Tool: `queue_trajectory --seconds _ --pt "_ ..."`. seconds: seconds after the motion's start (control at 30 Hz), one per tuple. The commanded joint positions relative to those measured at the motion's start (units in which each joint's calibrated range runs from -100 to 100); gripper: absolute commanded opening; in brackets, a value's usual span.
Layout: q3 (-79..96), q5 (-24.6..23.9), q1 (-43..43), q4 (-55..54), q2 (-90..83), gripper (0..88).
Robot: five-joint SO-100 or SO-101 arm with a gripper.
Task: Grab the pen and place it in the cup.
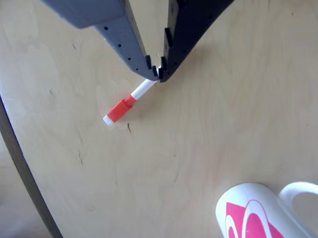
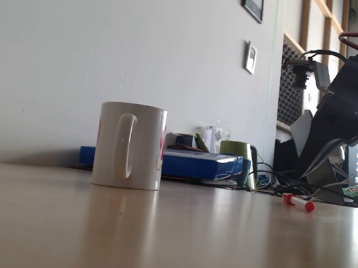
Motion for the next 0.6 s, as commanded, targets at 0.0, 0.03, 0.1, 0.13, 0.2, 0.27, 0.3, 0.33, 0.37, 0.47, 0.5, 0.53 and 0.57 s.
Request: queue_trajectory --seconds 0.0,0.03,0.1,0.13,0.2,0.27,0.3,0.33,0.37,0.47,0.5,0.53,0.57 --pt "-0.33 -0.17 0.23 0.22 -0.18 0.9" --pt "-0.33 -0.17 0.23 0.22 -0.18 0.9" --pt "-0.33 -0.17 0.23 0.22 -0.18 0.9" --pt "-0.33 -0.17 0.14 0.22 -0.18 0.9" --pt "-0.42 0.10 -0.19 0.22 -0.10 0.9" --pt "-0.51 0.20 -0.27 0.22 0.32 0.9" --pt "-0.60 0.25 -0.27 0.13 0.65 0.9" --pt "-0.69 0.25 -0.27 0.13 1.07 0.9" --pt "-0.78 0.25 -0.27 -0.13 1.65 0.9" --pt "-1.24 0.20 -0.36 -0.99 4.14 0.9" --pt "-1.42 0.15 -0.36 -1.76 5.30 0.9" --pt "-1.78 0.20 -0.44 -2.53 6.71 0.9" --pt "-1.87 0.25 -0.44 -3.57 8.20 0.9"
